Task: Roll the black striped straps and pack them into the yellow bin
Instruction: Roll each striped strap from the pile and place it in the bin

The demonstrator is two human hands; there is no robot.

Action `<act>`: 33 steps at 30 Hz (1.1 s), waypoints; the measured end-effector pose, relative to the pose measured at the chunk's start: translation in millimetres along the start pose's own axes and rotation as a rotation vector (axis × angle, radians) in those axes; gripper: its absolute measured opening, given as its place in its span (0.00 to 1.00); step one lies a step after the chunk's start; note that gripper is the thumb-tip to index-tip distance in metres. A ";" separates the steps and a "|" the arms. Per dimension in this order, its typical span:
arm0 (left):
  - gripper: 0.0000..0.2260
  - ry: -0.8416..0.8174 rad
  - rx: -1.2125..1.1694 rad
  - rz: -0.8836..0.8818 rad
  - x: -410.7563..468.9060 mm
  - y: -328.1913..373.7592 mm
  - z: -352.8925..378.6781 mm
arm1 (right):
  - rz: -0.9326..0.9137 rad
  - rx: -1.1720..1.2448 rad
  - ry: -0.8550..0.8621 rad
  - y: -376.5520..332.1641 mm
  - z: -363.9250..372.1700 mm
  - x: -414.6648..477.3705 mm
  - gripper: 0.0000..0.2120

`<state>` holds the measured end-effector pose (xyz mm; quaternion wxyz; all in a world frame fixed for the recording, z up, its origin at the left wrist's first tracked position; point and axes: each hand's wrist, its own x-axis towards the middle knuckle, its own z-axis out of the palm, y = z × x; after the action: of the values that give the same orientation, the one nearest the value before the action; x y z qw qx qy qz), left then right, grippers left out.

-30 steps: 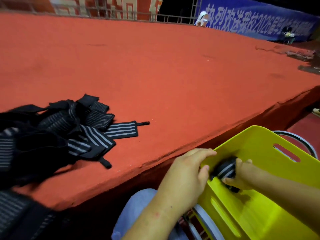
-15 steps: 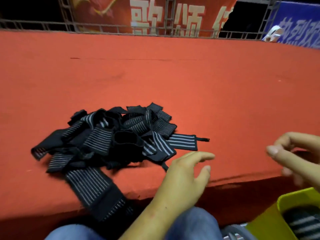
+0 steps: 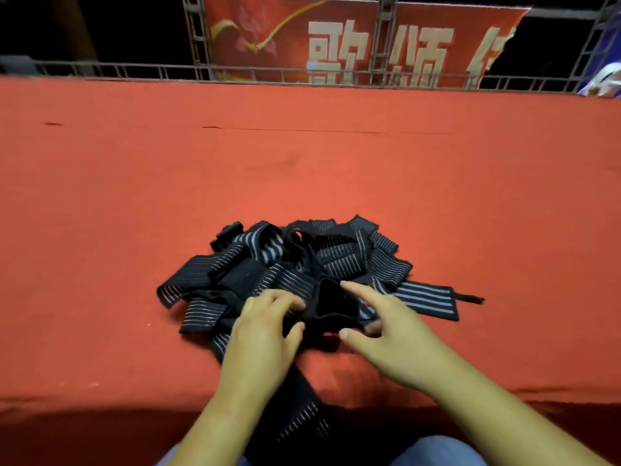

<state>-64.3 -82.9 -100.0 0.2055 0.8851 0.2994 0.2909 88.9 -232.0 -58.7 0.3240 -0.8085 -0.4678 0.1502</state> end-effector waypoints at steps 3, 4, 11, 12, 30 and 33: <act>0.08 0.027 -0.074 0.017 -4.1 -1.3 3.9 | -0.035 0.005 0.026 3.1 30.9 12.6 0.31; 0.08 0.038 -0.107 -0.001 -4.4 -1.6 4.1 | -0.029 -0.004 0.051 3.0 38.6 15.0 0.28; 0.18 -0.007 -0.120 -0.041 -0.5 -20.8 5.2 | 0.010 0.075 0.206 0.8 55.0 8.0 0.08; 0.15 0.010 -0.127 -0.058 1.3 -23.7 5.1 | 0.017 0.127 0.227 1.2 50.5 3.5 0.08; 0.08 0.033 -0.198 -0.186 -0.3 -35.4 4.8 | 0.520 1.217 0.331 33.8 0.4 -59.1 0.09; 0.06 0.063 -0.292 -0.239 -0.4 -35.5 0.3 | 0.583 1.298 0.201 26.2 -1.1 -64.5 0.07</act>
<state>-79.0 -57.1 -119.5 0.3555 0.7945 0.3632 0.3323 73.5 -296.8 -79.2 0.7275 -0.5548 -0.0170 0.4034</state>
